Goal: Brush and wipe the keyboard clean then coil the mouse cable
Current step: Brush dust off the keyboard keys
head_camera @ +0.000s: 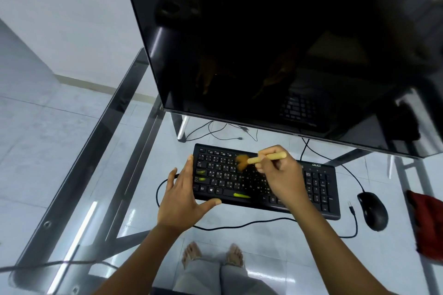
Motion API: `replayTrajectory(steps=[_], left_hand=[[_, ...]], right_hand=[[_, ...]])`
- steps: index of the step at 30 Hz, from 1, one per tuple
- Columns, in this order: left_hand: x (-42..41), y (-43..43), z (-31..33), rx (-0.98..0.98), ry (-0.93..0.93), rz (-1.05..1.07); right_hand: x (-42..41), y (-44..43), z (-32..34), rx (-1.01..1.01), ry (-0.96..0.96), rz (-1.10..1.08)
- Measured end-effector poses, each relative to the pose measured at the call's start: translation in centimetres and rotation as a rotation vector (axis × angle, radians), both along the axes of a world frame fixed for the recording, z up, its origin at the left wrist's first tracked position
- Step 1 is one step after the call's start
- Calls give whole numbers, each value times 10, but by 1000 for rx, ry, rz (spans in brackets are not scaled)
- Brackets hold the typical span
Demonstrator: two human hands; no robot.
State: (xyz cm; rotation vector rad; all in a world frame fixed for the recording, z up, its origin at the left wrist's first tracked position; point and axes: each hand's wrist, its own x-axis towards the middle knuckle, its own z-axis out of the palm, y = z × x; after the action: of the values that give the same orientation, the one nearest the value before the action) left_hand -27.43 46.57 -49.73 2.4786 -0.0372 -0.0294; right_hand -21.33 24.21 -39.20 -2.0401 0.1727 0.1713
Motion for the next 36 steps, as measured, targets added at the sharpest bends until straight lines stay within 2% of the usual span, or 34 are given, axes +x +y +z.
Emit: replayTrajectory(steps=[2, 3, 4, 7, 8, 11, 15, 16, 18, 19, 22, 24, 26, 27, 29, 30, 31, 33, 34, 36], left_hand=[[0, 0, 0, 9, 1, 3], [0, 0, 0, 14, 2, -3], [0, 0, 1, 18, 2, -12], [1, 0, 2, 9, -2, -30], [1, 1, 2, 4, 5, -35], [1, 2, 3, 2, 16, -55], [3, -4, 5, 4, 29, -41], [4, -5, 6, -6, 32, -29], [3, -7, 6, -15, 41, -15], [3, -8, 6, -10, 45, -9], [5, -13, 9, 49, 23, -14], [8, -16, 13, 120, -22, -69], [15, -20, 17, 182, -41, -149], [19, -23, 20, 204, -44, -193], [27, -32, 25, 234, -40, -277], [31, -37, 27, 252, -34, -310], [35, -43, 29, 272, -22, -338], [41, -55, 31, 306, 14, -382], [43, -61, 31, 321, 29, -400], [45, -70, 31, 332, 54, -441]], right_hand=[[-6, 7, 0, 89, 212, 211], [-10, 8, -2, 60, 284, 325], [-12, 9, -6, 38, 286, 351], [-8, 3, -13, -98, -1, 105], [-6, 3, -13, -68, -30, 85], [-1, 12, -9, 6, 115, 229], [16, 0, -10, -99, -142, -37], [20, -2, -10, -50, -91, -16], [19, -2, -9, 23, 108, 165], [17, -2, -9, -13, 117, 208], [18, -16, -6, -141, -106, 11], [15, -27, -3, -27, -18, 17], [7, -33, -2, 15, 143, 171], [3, -36, -4, -32, 123, 176], [-1, -46, -6, -148, -43, 22], [-3, -52, -7, -113, -66, -29], [-5, -53, -5, -28, -37, -33], [-11, -56, -4, 59, 130, 110], [-12, -60, -6, 3, 141, 139], [-10, -69, -6, -122, 3, -5]])
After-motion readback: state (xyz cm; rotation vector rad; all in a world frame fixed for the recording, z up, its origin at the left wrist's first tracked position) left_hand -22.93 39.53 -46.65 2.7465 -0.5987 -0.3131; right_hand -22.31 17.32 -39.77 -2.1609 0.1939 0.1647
